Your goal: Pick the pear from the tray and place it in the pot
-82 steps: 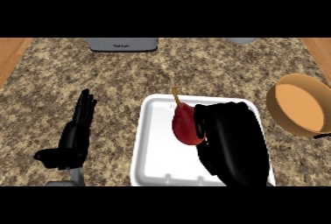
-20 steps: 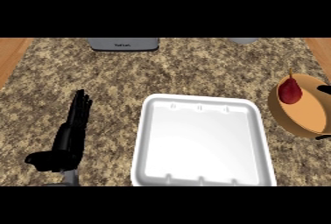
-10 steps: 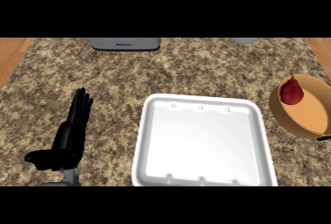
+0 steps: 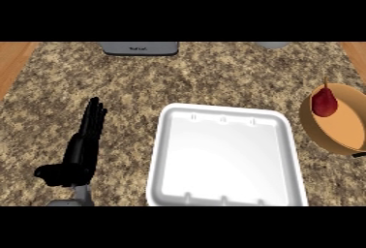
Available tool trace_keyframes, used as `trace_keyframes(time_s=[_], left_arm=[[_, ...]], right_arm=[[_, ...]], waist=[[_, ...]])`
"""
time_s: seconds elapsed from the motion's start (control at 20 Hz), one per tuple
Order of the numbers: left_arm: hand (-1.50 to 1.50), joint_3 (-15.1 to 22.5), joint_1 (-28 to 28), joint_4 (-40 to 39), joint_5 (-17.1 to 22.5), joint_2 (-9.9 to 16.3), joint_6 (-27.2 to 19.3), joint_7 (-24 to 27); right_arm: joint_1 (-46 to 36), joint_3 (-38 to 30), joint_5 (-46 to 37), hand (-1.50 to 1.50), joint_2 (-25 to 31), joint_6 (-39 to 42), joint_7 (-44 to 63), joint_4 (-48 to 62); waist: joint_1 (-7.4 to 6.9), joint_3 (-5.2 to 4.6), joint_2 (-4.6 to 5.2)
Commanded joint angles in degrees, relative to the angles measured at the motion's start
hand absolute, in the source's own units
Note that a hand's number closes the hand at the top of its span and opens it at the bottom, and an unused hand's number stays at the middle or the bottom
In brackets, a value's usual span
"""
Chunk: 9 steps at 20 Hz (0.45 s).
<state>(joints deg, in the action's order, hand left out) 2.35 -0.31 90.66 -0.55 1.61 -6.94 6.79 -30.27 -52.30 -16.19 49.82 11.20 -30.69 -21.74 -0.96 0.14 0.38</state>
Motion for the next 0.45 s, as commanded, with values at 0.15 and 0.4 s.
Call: trace_keyframes(time_s=[0.15,0.4], left_arm=[[0.00,0.5,-2.0,1.0,-0.5,-1.0,-1.0,-1.5],[0.00,-0.1,0.5,1.3,0.1,0.8,0.8,-1.0]], right_arm=[[1.3,-2.8,4.1,-1.50,5.7,0.2,-2.3,6.4],[3.2,-4.6,5.9,-1.50,9.6,0.6,-2.7,9.0]], waist=[[-0.08,0.08,0.06],[-0.54,0.20,0.20]])
